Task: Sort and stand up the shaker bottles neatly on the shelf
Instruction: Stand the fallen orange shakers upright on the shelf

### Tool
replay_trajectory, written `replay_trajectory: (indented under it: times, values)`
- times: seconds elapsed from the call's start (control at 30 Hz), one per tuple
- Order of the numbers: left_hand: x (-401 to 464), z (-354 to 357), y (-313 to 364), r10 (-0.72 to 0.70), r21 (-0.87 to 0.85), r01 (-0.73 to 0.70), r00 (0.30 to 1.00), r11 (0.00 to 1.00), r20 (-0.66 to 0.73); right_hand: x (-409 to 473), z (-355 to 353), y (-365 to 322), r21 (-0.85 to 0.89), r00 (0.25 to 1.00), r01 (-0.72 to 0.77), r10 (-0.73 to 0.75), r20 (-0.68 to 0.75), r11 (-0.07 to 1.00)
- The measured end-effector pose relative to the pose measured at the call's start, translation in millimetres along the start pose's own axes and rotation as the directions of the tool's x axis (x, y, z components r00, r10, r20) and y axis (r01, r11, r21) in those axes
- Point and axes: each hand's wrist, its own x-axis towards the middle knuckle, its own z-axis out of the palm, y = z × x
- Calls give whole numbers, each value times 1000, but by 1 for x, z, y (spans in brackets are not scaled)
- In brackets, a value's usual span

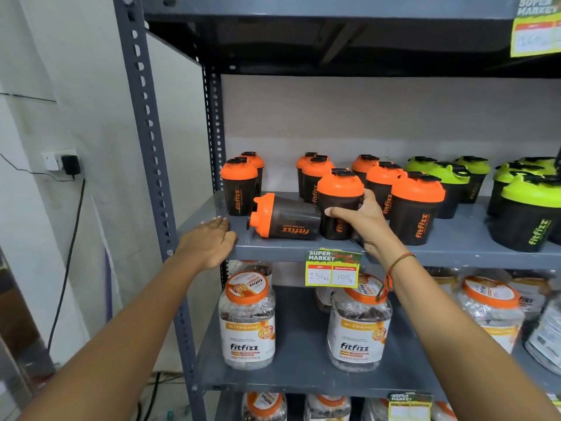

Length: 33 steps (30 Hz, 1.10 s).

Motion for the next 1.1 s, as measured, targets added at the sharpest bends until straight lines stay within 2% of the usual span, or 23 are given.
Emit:
replay_trajectory:
  times: [0.17,0.3,0.37,0.47,0.53,0.57,0.63,0.77,0.87,0.97,1.1]
  values:
    - [-1,-2,2,-3,0,3,1000,1000,-4,-5,3,1,-19,999,11,-12,-30,1000]
    - [-4,-4,3,3,18,-2,999,1000,-36,-13,5,1,75,998,59,-56,-40,995]
    - [-5,-4,3,3,24,-2,999,1000,-41,-20,6,-6,73,983,124,-112,-144,990]
    - [-6,-4,4,-2,25,3,999,1000,-39,-31,11,-24,-125,882,315,-339,-327,941]
    - [-6,-4,4,-7,24,8,999,1000,-39,-38,18,-40,-259,777,458,-524,-349,851]
    - [-6,-4,4,-10,24,11,999,1000,-38,-40,23,-48,-314,734,510,-596,-327,801]
    - [-8,-4,5,-15,25,16,999,1000,-40,-42,36,-63,-390,700,572,-677,-226,722]
    - [-12,-6,4,-16,17,17,999,1000,-40,-39,65,-81,-479,722,635,-686,89,607]
    - [-16,-8,4,-14,15,15,1000,1000,-27,-32,82,-85,-504,767,639,-524,370,581]
    - [-21,-10,4,-14,10,14,1000,1000,-28,-25,97,-88,-587,764,636,-297,574,501]
    - [-27,-11,3,-14,-2,14,1000,1000,-27,-19,113,-92,-720,757,643,-78,648,262]
